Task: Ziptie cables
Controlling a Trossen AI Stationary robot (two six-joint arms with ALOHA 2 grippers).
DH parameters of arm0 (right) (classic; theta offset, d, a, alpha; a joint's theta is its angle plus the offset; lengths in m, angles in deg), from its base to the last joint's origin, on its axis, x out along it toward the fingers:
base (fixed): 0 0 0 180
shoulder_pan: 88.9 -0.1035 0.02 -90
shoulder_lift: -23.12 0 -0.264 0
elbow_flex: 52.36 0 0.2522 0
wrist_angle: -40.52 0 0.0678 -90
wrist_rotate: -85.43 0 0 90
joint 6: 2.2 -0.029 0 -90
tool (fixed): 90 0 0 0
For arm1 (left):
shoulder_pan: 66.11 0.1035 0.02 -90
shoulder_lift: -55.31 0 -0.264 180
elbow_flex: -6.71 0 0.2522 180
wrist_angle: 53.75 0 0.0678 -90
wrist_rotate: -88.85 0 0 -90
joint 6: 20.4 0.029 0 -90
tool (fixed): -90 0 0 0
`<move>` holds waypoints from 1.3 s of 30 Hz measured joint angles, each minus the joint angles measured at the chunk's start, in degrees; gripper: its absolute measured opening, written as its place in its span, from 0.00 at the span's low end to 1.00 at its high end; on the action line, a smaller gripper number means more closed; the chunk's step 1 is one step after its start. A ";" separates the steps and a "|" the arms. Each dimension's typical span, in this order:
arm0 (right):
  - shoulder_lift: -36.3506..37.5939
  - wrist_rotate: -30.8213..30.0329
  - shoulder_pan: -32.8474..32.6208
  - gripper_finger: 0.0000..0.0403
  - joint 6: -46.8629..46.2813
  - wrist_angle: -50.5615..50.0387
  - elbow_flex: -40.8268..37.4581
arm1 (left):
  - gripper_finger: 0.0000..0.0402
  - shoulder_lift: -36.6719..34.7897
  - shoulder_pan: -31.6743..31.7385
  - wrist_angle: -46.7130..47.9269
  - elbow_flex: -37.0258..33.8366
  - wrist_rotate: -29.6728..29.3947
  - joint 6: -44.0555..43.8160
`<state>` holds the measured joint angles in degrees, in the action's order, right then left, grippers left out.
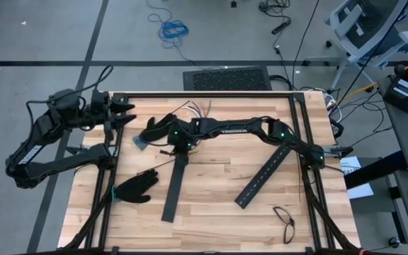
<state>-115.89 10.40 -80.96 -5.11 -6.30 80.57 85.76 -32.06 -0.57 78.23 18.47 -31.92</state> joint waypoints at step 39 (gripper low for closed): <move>15.04 -5.19 8.08 0.31 -32.96 4.06 -12.32 | 0.56 -12.26 0.00 -36.61 -52.36 11.23 -37.75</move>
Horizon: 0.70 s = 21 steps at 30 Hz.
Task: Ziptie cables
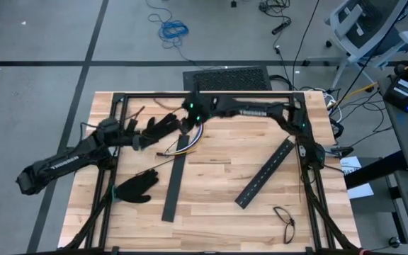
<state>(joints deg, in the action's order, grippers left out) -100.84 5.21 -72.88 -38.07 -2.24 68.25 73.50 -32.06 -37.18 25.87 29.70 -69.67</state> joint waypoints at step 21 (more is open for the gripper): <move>0.00 -17.43 -10.98 0.31 -54.05 44.85 -28.21 | 0.56 3.41 -0.03 7.07 -0.62 -4.48 6.37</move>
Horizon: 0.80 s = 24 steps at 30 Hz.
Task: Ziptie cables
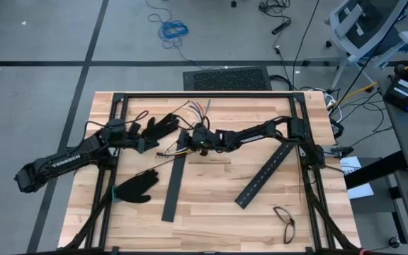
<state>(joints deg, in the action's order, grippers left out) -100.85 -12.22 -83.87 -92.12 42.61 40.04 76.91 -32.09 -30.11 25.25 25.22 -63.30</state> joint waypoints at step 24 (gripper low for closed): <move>-11.90 8.94 3.65 0.31 6.40 -23.67 22.00 | 0.56 3.19 -9.49 0.09 0.00 -12.97 7.51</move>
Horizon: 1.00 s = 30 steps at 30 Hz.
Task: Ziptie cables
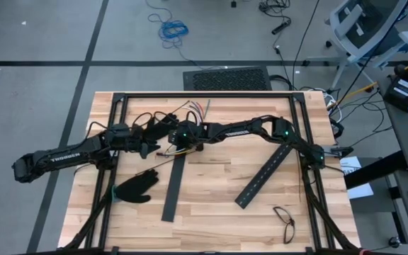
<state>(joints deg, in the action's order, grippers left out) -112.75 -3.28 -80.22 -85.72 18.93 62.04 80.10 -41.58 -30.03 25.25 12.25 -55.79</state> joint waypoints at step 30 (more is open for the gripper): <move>-2.56 0.19 0.24 0.23 -11.81 7.04 1.68 | 0.56 0.00 -3.79 -0.49 0.00 -3.90 -0.68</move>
<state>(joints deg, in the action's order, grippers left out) -115.31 -3.09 -79.97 -97.54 25.98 63.72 80.10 -45.38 -30.51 25.25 8.35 -56.47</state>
